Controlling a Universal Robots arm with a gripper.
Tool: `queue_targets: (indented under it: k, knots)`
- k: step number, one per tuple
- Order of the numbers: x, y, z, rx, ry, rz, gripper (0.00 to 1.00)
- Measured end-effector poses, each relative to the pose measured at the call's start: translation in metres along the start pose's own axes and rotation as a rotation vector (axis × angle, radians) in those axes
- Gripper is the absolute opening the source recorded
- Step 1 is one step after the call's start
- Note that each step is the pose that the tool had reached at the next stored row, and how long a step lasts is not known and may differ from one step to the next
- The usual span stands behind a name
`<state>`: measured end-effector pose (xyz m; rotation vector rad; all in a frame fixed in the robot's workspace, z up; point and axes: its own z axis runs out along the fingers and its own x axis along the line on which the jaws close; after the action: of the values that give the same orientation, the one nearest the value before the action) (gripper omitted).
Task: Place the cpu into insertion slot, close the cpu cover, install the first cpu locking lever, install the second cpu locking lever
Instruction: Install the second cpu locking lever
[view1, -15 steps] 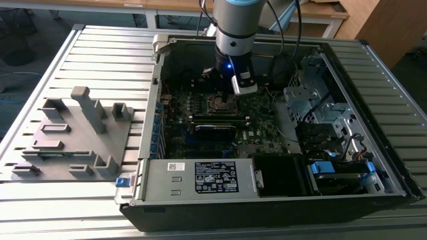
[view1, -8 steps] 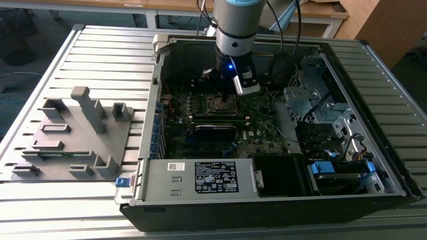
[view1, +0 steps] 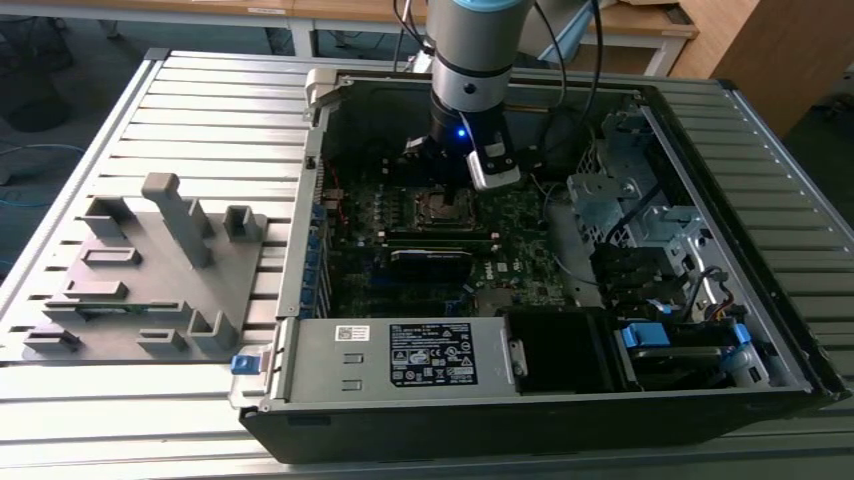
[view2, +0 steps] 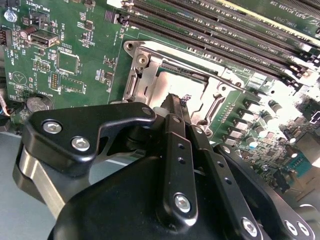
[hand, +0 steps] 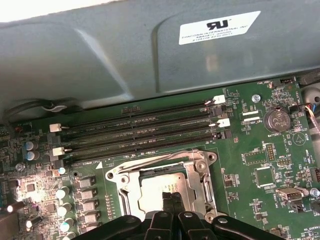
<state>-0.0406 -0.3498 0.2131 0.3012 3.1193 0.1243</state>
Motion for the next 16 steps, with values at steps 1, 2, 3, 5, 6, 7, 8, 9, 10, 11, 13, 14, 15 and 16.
queue_targets:
  k: [1,2,3,5,6,7,8,9,10,11,13,14,15,16]
  knots:
    - [0.0000,0.0000,-0.0002,-0.0001,0.0000,0.000,0.10]
    - [0.0000,0.0000,-0.0002,-0.0003,0.0000,0.000,0.10]
    - [0.0000,0.0000,-0.0002,-0.0003,-0.0001,0.000,0.10]
    - [0.0000,0.0000,-0.0003,0.0000,0.0000,0.000,0.10]
    - [0.0000,0.0000,-0.0003,-0.0001,0.0000,0.000,0.10]
    - [0.0000,0.0000,-0.0004,-0.0001,0.0000,0.000,0.10]
    - [0.0000,0.0000,-0.0004,0.0000,0.0000,0.000,0.10]
    - [0.0000,0.0000,-0.0005,0.0000,0.0000,0.000,0.10]
    - [0.0000,0.0000,-0.0007,0.0001,0.0000,0.000,0.10]
    - [0.0000,0.0000,-0.0011,0.0005,0.0002,0.000,0.10]
    - [0.0000,0.0001,-0.0011,0.0000,0.0000,0.000,0.10]
    - [0.0000,0.0000,-0.0011,0.0000,0.0000,0.000,0.10]
    - [0.0000,0.0001,-0.0011,0.0000,0.0000,0.000,0.10]
    - [0.0000,0.0001,-0.0011,0.0000,0.0000,0.000,0.10]
